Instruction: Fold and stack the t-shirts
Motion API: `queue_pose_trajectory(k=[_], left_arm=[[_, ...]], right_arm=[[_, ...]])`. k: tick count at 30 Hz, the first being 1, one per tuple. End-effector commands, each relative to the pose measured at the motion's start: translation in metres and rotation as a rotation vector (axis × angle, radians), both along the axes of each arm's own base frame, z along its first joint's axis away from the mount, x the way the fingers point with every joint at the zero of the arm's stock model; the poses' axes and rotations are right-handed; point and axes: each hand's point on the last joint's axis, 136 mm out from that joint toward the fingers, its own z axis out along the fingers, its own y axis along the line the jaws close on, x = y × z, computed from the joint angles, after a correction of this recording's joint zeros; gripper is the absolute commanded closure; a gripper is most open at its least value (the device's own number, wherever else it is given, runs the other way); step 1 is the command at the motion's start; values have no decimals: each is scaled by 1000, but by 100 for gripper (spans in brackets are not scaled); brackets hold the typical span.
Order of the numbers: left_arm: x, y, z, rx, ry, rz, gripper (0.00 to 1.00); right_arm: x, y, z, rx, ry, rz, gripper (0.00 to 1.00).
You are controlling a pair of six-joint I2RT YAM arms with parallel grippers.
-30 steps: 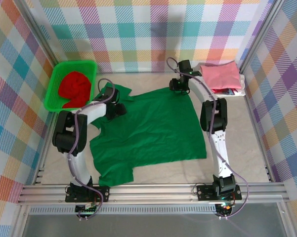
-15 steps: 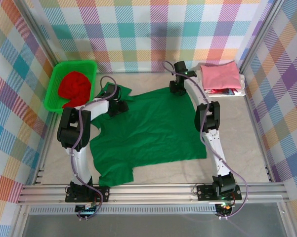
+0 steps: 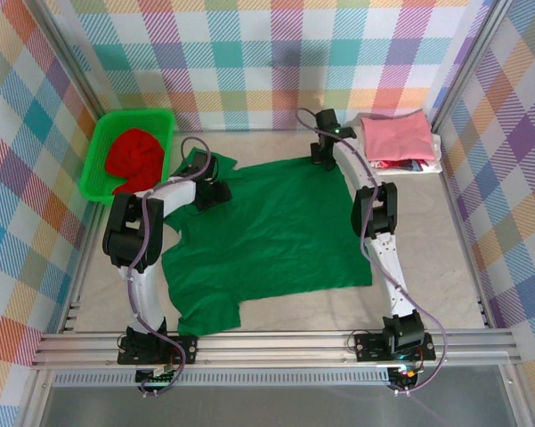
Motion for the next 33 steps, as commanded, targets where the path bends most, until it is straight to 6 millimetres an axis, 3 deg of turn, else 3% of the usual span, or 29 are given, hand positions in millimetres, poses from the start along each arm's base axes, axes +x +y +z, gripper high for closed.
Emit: queue_pose_trajectory(k=[1, 3, 4, 7, 9, 12, 15, 19, 21, 25, 27, 33], left_arm=[[-4, 5, 3, 21, 2, -8, 36], [-2, 7, 5, 33, -2, -9, 36], [-1, 8, 7, 41, -4, -10, 36], [5, 11, 15, 67, -18, -13, 37], [9, 13, 22, 82, -28, -13, 36], [16, 18, 34, 98, -54, -7, 36], [22, 25, 41, 96, -65, 13, 36], [33, 30, 40, 75, -68, 37, 36], [46, 33, 40, 72, -68, 47, 38], [77, 30, 34, 77, -42, 43, 41], [92, 29, 31, 69, -50, 54, 43], [117, 14, 1, -3, 7, 76, 45]], right_arm=[[26, -1, 47, 1, -161, 13, 100], [37, -6, 52, -20, -210, 12, 96], [44, -12, 57, -34, -242, -3, 89], [60, -33, 71, -73, -323, -52, 89], [67, -46, 88, -85, -371, -84, 69], [66, -63, 112, -69, -394, -120, 62], [48, -56, 131, -15, -353, -96, 59], [6, -14, 140, 159, -268, 3, 70], [-17, 3, 131, 233, -253, 29, 81], [-53, 20, 84, 361, -58, -15, 91], [-60, 23, 62, 391, -15, -44, 100], [-62, 18, 19, 424, 58, -146, 100]])
